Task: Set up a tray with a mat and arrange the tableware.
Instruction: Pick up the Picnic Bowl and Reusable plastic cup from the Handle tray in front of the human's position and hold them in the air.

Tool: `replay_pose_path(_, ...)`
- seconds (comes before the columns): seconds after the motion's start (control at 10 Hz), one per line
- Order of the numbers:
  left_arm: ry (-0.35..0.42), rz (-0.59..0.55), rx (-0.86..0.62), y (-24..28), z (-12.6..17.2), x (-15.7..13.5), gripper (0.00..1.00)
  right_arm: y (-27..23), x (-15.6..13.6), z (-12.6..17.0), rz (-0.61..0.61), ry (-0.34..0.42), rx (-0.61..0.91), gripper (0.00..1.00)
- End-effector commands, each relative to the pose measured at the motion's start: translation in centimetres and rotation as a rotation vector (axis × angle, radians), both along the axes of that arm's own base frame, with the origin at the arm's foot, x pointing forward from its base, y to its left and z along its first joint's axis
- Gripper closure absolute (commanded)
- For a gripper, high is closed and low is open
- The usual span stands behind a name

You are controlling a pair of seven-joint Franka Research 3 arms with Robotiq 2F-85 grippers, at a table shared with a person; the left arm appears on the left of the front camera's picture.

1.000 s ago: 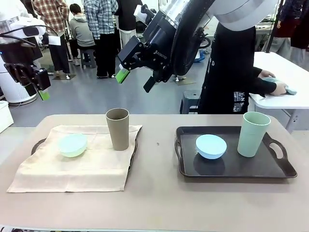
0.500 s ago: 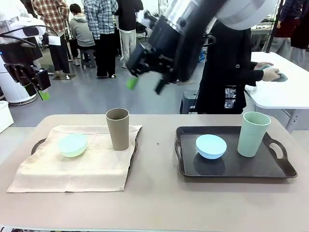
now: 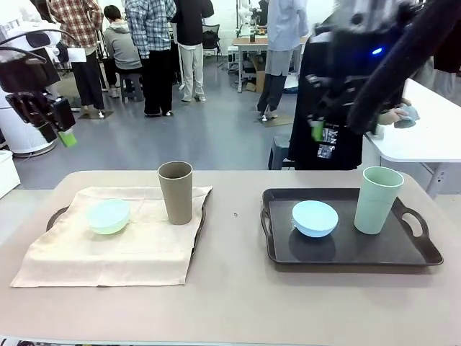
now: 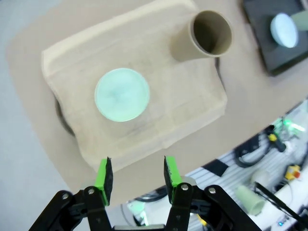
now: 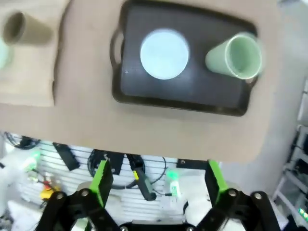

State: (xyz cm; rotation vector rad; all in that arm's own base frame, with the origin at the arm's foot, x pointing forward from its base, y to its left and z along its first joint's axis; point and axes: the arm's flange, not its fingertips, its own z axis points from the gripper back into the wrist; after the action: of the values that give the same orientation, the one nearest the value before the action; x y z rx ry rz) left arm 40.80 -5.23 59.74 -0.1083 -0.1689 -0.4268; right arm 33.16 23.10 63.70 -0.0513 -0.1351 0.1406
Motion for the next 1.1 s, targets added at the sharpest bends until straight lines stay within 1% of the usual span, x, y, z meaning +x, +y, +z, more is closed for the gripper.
replay_pose_path(0.0, -0.001, 0.027, 0.067, 0.9, -0.4, 0.1, 0.43, 3.5, 2.6, -2.3, 0.129, -0.013, 0.088, 0.0)
replay_pose_path(0.1, 0.0, 0.0, 0.0, 0.0, 0.0, 0.0, 0.43, 0.0, 0.0, 0.0, 0.0, 0.0, 0.0, 0.0)
replay_pose_path(0.2, 0.104, -0.022, -0.238, 0.4, 0.5, 1.1, 0.43, -2.3, 2.9, -1.6, 0.107, 0.114, 0.321, 0.0)
replay_pose_path(0.3, 0.135, -0.005, -0.432, 2.3, 1.8, 1.8, 0.43, -7.5, 4.3, -1.8, 0.096, 0.107, 0.667, 0.0)
replay_pose_path(0.4, 0.156, 0.069, -0.577, 5.0, 2.3, 1.1, 0.43, -11.9, 3.6, -2.3, 0.071, 0.063, 0.837, 0.0)
replay_pose_path(0.5, 0.177, 0.16, -0.681, 7.3, 2.3, 0.4, 0.43, -16.2, 2.5, -2.5, 0.038, 0.001, 1.013, 0.0)
replay_pose_path(0.6, 0.218, 0.222, -0.681, 8.3, 2.1, -0.1, 0.43, -18.8, 1.3, -2.8, 0.035, -0.026, 1.158, 0.0)
replay_pose_path(0.7, 0.261, 0.259, -0.734, 9.3, 0.9, -0.8, 0.0, -21.0, 0.2, -3.7, 0.08, -0.041, 1.376, 0.0)
replay_pose_path(0.8, 0.305, 0.282, -0.797, 10.1, 0.1, -1.2, 0.0, -22.6, -0.9, -5.0, 0.111, -0.047, 1.527, 0.0)
replay_pose_path(0.9, 0.348, 0.282, -0.849, 10.4, -0.5, -0.9, 0.0, -23.5, -1.4, -6.1, 0.126, -0.021, 1.57, 0.0)
replay_pose_path(1.0, 0.328, 0.265, -0.969, 10.4, -1.7, -1.2, 0.0, -23.9, -1.8, -7.0, 0.101, -0.016, 1.6, 0.0)
